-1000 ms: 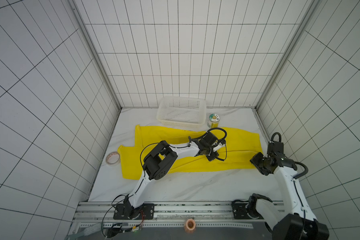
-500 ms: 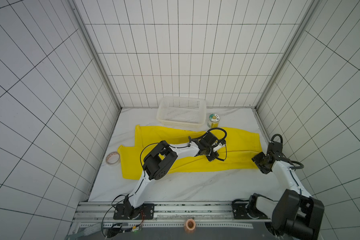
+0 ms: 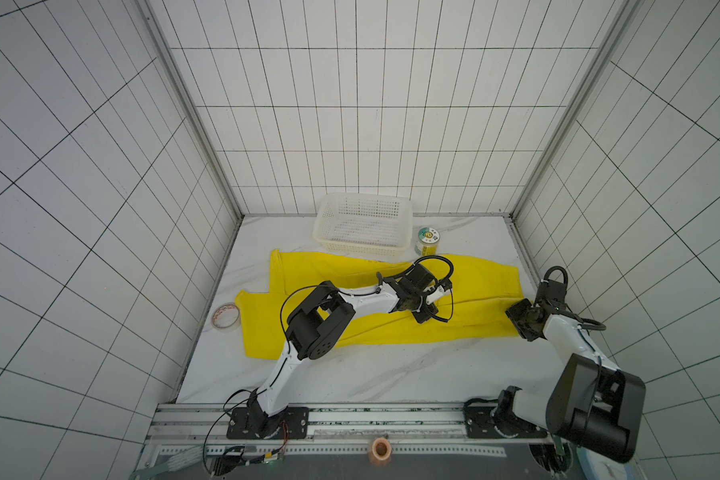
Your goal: Fold and stack the trousers
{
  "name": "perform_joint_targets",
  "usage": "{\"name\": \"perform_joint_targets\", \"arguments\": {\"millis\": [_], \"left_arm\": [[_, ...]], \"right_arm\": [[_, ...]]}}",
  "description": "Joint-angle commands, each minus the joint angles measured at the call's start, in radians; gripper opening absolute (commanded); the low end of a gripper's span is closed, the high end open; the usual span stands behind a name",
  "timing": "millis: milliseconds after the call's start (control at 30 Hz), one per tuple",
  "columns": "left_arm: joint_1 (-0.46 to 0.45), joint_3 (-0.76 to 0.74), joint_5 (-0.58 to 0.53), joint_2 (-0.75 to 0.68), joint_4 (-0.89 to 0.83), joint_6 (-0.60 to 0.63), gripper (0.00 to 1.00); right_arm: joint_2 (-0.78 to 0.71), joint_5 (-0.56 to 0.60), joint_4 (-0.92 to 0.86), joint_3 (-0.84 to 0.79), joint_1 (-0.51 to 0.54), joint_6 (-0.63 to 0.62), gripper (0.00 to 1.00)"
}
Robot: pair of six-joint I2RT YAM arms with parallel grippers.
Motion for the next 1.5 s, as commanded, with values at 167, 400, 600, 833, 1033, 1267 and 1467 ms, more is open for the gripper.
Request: {"name": "perform_joint_targets", "arguments": {"millis": [167, 400, 600, 833, 1033, 1267, 1467], "left_arm": [[0.012, 0.075, -0.013, 0.045, -0.029, -0.009, 0.00], [0.037, 0.140, -0.072, 0.084, -0.039, -0.086, 0.00], [0.036, 0.142, -0.024, 0.088, -0.039, -0.075, 0.00], [0.033, 0.126, 0.051, 0.081, -0.051, -0.052, 0.00], [0.013, 0.128, 0.080, 0.083, -0.083, -0.033, 0.00], [0.004, 0.121, 0.079, 0.084, -0.094, -0.024, 0.00], [0.001, 0.109, 0.083, 0.076, -0.097, -0.020, 0.00]], "right_arm": [[0.049, -0.131, 0.123, 0.032, 0.003, 0.025, 0.51], [0.043, -0.169, 0.095, 0.027, 0.057, 0.015, 0.52], [0.060, -0.199, 0.072, 0.028, 0.087, 0.014, 0.49], [0.001, -0.253, 0.049, -0.031, 0.161, 0.120, 0.50], [-0.008, -0.229, -0.016, -0.061, 0.183, 0.146, 0.49], [0.057, -0.239, 0.029, -0.046, 0.217, 0.146, 0.47], [0.137, -0.254, 0.121, -0.035, 0.230, 0.172, 0.47]]}}
